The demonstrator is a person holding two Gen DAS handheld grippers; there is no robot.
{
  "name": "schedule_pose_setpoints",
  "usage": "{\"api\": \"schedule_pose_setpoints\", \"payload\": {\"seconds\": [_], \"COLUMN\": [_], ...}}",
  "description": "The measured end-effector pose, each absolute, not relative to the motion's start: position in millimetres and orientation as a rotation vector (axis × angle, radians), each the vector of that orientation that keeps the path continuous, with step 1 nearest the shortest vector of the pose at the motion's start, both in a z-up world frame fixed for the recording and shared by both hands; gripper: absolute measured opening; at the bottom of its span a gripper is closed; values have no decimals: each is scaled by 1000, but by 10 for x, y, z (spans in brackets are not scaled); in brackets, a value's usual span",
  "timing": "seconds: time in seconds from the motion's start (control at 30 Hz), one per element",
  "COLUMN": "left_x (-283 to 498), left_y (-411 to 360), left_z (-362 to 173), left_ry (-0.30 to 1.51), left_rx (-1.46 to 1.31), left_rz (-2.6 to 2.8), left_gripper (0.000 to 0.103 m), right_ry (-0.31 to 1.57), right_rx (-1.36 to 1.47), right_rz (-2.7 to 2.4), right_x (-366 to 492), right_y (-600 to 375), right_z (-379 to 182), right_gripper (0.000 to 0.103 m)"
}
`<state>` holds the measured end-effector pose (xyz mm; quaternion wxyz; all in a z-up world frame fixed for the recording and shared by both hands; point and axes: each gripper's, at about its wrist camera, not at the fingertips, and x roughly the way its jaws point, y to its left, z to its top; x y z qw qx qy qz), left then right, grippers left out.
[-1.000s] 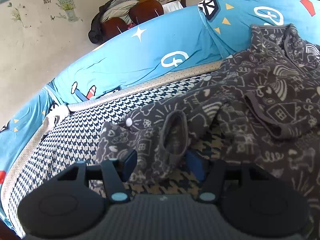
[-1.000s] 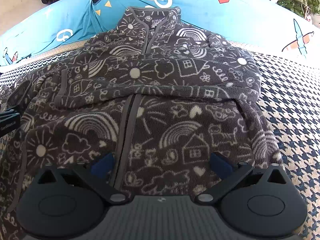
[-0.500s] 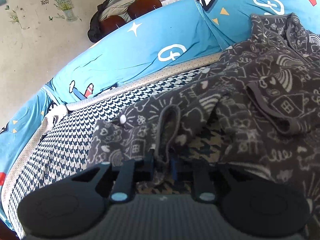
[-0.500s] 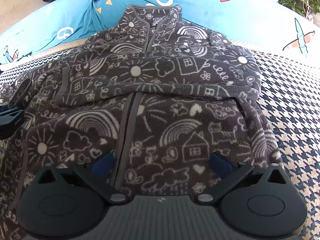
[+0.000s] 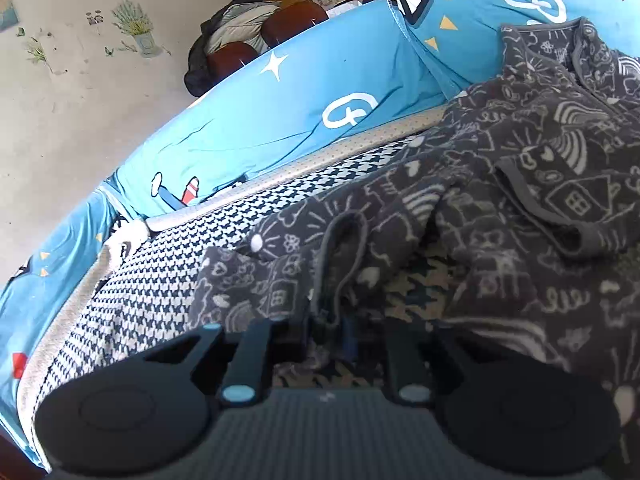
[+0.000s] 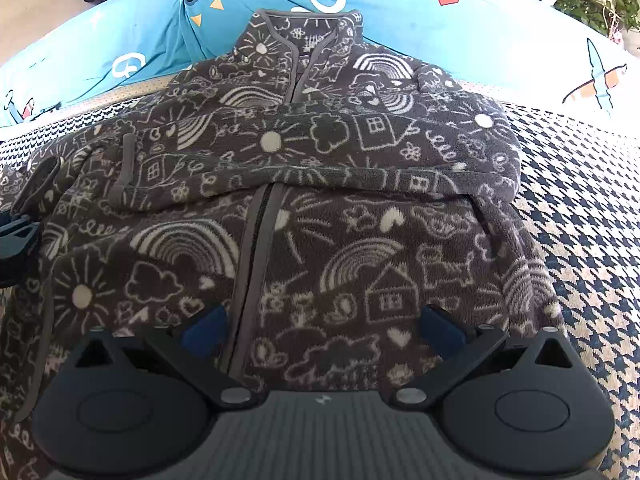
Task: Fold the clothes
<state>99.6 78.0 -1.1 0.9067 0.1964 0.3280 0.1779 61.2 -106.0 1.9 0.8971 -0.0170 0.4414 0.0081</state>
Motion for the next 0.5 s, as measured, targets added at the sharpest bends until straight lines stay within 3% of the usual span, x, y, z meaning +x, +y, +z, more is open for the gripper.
{"api": "schedule_pose_setpoints", "payload": {"seconds": [0.13, 0.3, 0.37, 0.43, 0.5], "left_x": [972, 982, 1003, 1010, 1002], "left_y": [758, 792, 825, 854, 867], "left_z": [11, 6, -1, -1, 6], "left_ry": [652, 668, 684, 696, 696], "left_rx": [424, 423, 406, 387, 376], "left_rz": [405, 397, 392, 382, 376], "left_gripper": [37, 41, 40, 21, 12], "right_ry": [915, 915, 914, 912, 910], "right_rx": [-37, -39, -42, -44, -45], "right_rz": [19, 18, 18, 16, 15], "right_x": [609, 606, 604, 601, 597], "right_y": [-1058, -1047, -1048, -1043, -1037], "right_z": [22, 19, 18, 12, 8], "right_gripper": [103, 103, 103, 103, 103]}}
